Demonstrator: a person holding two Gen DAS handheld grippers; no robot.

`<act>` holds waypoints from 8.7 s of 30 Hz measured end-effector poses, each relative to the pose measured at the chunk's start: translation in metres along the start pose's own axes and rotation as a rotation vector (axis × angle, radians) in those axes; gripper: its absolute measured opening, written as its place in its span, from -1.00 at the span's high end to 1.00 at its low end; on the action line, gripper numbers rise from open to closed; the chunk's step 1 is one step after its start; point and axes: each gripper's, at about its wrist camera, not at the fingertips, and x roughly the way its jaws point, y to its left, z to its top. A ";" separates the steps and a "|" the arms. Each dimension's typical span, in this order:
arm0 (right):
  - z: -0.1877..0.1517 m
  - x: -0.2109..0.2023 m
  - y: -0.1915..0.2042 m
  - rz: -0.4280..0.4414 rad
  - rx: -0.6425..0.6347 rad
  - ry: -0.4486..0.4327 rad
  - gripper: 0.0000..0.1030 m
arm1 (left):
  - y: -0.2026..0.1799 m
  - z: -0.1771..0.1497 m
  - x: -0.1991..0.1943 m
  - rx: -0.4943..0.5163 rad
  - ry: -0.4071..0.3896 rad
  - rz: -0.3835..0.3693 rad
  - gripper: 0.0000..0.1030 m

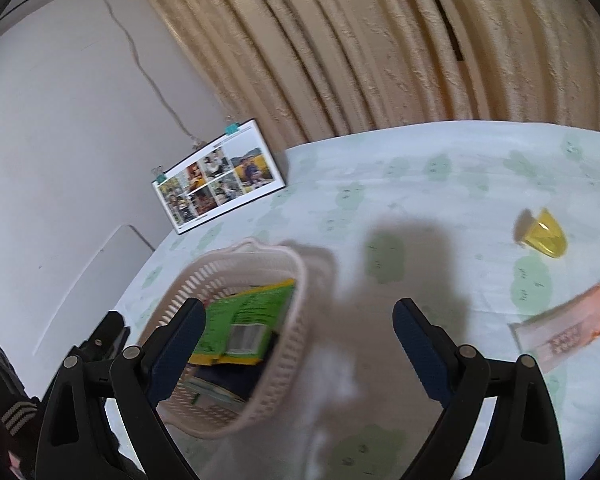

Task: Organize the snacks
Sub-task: 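Lower the green packet into the pink basket and open the right tool, then close the right tool on the pink-orange bar packet, then grasp the yellow jelly cup with the left tool while the right holds the pink bar, then carry the jelly cup into the pink basket and open the left tool, then carry the pink-orange bar packet into the basket and open the right tool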

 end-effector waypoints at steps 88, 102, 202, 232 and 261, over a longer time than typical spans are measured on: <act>-0.034 -0.096 -0.212 -0.521 0.096 0.046 0.32 | -0.148 -0.062 -0.036 0.422 0.074 -0.270 -0.45; -0.035 -0.103 -0.222 -0.463 0.155 0.021 0.32 | -0.246 -0.100 0.011 0.490 0.347 -0.386 -0.48; -0.040 -0.119 -0.182 -0.359 0.055 -0.095 0.31 | -0.187 -0.065 0.006 0.384 0.175 -0.181 0.05; -0.045 -0.111 -0.181 -0.369 0.045 -0.077 0.31 | -0.099 -0.023 0.027 0.187 0.139 -0.035 -0.47; -0.048 -0.113 -0.130 -0.339 -0.086 -0.126 0.30 | -0.012 -0.001 0.000 0.057 -0.045 0.124 -0.48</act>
